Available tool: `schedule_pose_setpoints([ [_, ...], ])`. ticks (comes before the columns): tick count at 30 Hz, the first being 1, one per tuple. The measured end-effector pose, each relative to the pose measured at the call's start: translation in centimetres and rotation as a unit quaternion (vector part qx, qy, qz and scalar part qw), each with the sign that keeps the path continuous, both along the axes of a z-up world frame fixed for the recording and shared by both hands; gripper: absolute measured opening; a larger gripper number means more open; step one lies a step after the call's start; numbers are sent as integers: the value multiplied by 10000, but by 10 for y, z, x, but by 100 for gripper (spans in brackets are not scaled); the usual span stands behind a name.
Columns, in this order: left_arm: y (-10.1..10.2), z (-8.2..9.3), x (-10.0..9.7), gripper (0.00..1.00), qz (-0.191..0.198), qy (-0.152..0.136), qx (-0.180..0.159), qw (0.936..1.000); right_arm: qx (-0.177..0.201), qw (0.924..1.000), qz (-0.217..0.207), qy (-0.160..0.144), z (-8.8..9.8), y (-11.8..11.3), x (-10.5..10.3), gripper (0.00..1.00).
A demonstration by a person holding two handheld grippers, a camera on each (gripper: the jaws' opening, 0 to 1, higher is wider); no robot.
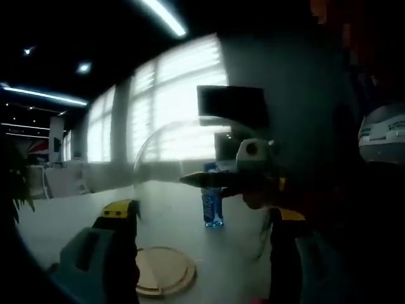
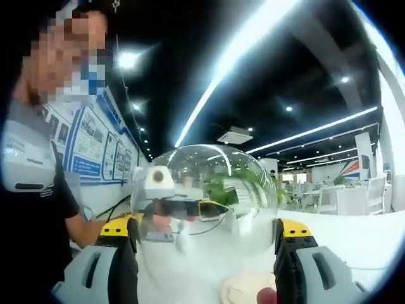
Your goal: Open the cover put in the Mizone put the cover back on
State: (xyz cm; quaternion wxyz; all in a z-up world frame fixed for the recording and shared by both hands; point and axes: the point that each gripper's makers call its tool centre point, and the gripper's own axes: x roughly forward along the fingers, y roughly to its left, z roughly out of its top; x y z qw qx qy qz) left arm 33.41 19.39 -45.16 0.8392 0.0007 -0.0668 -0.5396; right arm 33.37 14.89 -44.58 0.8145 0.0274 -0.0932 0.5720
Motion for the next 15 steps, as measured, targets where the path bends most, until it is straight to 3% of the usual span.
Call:
schedule_pose_setpoints([
  [3,-3,4,-7,84,-400,286,-244,9985,135,9991,310,257,2,2,1,86],
  [5,-4,3,-1,84,-379,262,-208,9987,294,9964,518,607,4,3,4,88],
  [8,-6,-1,7,80,-142,-14,82,9999,-96,9983,511,275,-4,8,4,89],
  [9,-7,0,5,80,-244,125,-36,9996,-242,9985,478,151,-7,10,3,89],
  [15,-7,-1,2,79,-215,102,68,9997,-318,9981,513,95,-7,12,1,89],
])
